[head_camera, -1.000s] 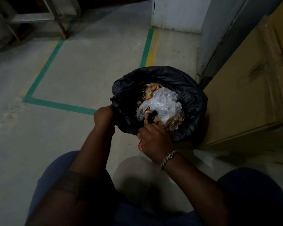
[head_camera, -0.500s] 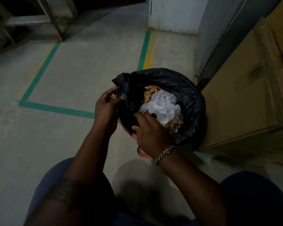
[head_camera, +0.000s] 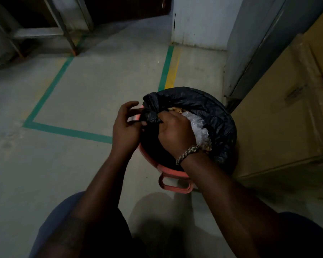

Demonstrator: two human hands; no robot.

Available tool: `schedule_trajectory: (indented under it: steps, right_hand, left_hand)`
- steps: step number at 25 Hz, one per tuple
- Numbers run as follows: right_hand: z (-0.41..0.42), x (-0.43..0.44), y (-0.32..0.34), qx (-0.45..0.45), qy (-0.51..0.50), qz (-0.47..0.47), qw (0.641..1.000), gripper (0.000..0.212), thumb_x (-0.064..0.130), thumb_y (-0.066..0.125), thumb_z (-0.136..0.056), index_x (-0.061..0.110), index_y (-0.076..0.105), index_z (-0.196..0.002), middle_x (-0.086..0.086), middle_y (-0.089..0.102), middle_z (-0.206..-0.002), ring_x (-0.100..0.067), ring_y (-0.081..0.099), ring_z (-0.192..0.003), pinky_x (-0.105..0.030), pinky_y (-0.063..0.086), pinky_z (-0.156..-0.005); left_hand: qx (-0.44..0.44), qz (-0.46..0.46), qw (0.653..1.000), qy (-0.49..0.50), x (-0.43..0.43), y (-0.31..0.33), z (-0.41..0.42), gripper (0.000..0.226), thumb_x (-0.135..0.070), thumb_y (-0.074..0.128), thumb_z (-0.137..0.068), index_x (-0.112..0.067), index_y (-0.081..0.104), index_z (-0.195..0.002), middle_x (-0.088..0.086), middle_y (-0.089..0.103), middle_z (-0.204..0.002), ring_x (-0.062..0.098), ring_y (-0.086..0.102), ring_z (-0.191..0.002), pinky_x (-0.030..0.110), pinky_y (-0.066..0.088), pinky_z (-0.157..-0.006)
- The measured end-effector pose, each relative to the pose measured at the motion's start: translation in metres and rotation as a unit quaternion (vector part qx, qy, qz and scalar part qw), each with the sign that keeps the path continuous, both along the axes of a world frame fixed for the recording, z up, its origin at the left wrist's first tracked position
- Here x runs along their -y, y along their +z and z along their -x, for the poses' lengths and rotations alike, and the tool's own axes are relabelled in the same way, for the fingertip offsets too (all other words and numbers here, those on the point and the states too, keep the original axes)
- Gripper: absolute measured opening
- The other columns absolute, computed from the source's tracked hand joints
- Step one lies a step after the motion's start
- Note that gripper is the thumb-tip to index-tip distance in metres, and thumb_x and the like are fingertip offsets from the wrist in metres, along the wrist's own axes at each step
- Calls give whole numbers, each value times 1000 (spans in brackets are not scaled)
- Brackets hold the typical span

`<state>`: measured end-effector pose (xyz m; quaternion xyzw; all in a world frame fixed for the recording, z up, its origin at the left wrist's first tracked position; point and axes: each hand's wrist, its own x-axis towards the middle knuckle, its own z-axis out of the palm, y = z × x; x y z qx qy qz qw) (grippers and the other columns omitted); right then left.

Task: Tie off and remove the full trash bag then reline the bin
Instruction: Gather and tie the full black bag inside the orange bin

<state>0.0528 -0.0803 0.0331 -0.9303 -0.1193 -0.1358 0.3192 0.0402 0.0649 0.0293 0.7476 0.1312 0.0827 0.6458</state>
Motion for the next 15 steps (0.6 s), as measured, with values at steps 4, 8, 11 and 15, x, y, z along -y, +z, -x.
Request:
schedule_trajectory:
  steps: [4, 8, 11, 15]
  right_hand:
    - [-2, -13, 9, -56, 24, -21, 998, 32, 9, 52, -79, 15, 71, -104, -11, 71, -97, -32, 66, -88, -36, 57, -74]
    - [-14, -11, 24, -95, 105, -96, 985, 40, 9, 51, -79, 24, 68, -113, -5, 73, -92, -20, 69, -85, -25, 56, -78]
    - [-45, -11, 24, -43, 43, -108, 992, 24, 10, 53, -88, 21, 71, -99, -6, 72, -81, -20, 68, -75, -28, 54, -67]
    - [-94, -11, 16, -32, 27, -23, 999, 36, 1, 55, -87, 17, 77, -109, -12, 69, -107, -30, 66, -101, -34, 53, -94]
  left_hand:
    - [-7, -133, 979, -155, 4, -9, 1, 56, -13, 65, -77, -29, 60, -130, -5, 69, -122, 12, 67, -110, 41, 55, -97]
    - [7, -30, 997, -68, 0, -9, -6, 51, 3, 69, -78, -21, 68, -123, -5, 74, -114, 8, 69, -106, 32, 56, -93]
    - [28, 0, 998, -58, -2, -10, -21, 45, 13, 70, -79, -13, 73, -115, 0, 75, -115, 15, 70, -109, 37, 56, -100]
    - [51, 17, 996, -74, -1, -14, -34, 44, 24, 55, -73, -6, 75, -99, 6, 76, -104, 18, 71, -101, 38, 57, -94]
